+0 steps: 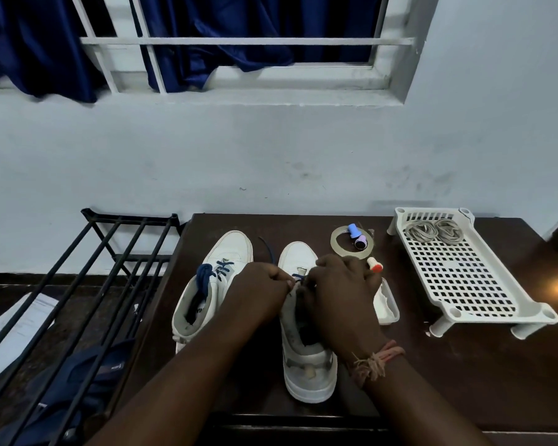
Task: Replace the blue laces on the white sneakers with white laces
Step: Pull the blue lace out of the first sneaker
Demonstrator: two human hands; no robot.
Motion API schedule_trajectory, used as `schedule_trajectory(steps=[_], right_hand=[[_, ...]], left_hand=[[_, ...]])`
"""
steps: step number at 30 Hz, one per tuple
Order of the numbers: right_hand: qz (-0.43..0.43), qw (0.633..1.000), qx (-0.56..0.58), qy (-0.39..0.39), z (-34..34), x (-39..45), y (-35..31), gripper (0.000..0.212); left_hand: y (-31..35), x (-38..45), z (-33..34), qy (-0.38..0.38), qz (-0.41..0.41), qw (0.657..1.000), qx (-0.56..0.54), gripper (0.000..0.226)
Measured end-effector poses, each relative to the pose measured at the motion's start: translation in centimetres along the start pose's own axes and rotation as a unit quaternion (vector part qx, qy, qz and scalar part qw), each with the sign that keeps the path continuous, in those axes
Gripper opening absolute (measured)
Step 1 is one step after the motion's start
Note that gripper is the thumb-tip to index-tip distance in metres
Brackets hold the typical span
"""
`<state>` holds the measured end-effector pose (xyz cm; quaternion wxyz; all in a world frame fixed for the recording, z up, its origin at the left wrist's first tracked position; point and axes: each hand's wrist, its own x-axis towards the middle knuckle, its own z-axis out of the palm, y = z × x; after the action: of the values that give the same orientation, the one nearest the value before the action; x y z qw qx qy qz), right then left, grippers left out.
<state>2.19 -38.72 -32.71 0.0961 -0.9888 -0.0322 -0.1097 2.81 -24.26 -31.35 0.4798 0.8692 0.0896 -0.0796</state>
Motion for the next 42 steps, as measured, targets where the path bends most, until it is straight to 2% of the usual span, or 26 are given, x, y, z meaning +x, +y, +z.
schedule_trajectory(steps=[3, 5, 8, 10, 12, 15, 18, 20, 22, 25, 27, 30, 32, 36, 39, 42], right_hand=[[0.095, 0.995, 0.008, 0.016, -1.2, 0.5, 0.3, 0.019], [0.115, 0.993, 0.012, 0.010, -1.5, 0.5, 0.5, 0.020], [0.050, 0.998, 0.045, -0.018, -1.3, 0.1, 0.1, 0.029], [-0.018, 0.999, 0.024, -0.020, -0.8, -0.2, -0.3, 0.026], [-0.026, 0.999, 0.006, -0.045, -0.4, -0.2, -0.3, 0.023], [0.059, 0.998, 0.022, -0.013, -1.2, 0.4, -0.1, 0.020], [0.144, 0.982, 0.116, 0.025, -2.3, 0.9, 0.5, 0.013], [0.127, 0.981, 0.148, 0.003, -2.4, 0.8, 0.8, 0.011], [0.076, 0.985, 0.149, -0.039, -2.1, 0.4, 0.6, 0.026], [0.025, 0.994, 0.075, -0.078, -1.2, -0.1, -0.2, 0.023], [0.033, 0.996, 0.048, -0.073, -1.0, 0.1, -0.4, 0.020], [0.111, 0.991, 0.072, -0.005, -1.7, 0.5, -0.2, 0.016], [0.134, 0.988, 0.078, 0.019, -2.0, 0.5, 0.0, 0.014], [0.066, 0.992, 0.097, -0.053, -1.3, 0.2, 0.0, 0.020], [0.034, 0.992, 0.057, -0.111, -0.7, -0.1, -0.4, 0.025], [0.057, 0.994, 0.074, -0.055, -1.0, 0.1, -0.5, 0.021]], left_hand=[[0.4, -0.2, -0.1, -0.002, -0.026, 0.999, 0.047, 0.028], [0.7, -0.5, -0.2, -0.010, -0.039, 0.996, 0.080, 0.036], [0.6, -0.5, -0.1, -0.013, -0.044, 0.997, 0.068, 0.035], [0.4, -0.3, -0.2, -0.009, -0.040, 0.998, 0.041, 0.033], [0.3, -0.2, -0.1, -0.011, -0.039, 0.999, 0.017, 0.030], [0.0, -0.4, -0.1, -0.017, -0.047, 0.998, -0.030, 0.025], [-0.2, -0.4, -0.1, -0.021, -0.060, 0.996, -0.070, 0.024], [-0.2, -0.4, -0.1, -0.029, -0.063, 0.994, -0.085, 0.027], [-0.2, -0.4, -0.1, -0.033, -0.063, 0.993, -0.092, 0.029], [-0.4, -0.3, -0.1, -0.035, -0.059, 0.993, -0.100, 0.029], [-0.5, -0.3, -0.2, -0.041, -0.063, 0.992, -0.105, 0.028], [-0.6, -0.3, -0.3, -0.046, -0.068, 0.990, -0.112, 0.025], [-0.6, -0.3, -0.4, -0.046, -0.070, 0.990, -0.118, 0.023], [-0.6, -0.3, -0.4, -0.052, -0.069, 0.988, -0.127, 0.025], [-0.5, -0.2, -0.4, -0.049, -0.066, 0.989, -0.123, 0.026], [-0.4, -0.3, -0.5, -0.049, -0.064, 0.990, -0.118, 0.024]])
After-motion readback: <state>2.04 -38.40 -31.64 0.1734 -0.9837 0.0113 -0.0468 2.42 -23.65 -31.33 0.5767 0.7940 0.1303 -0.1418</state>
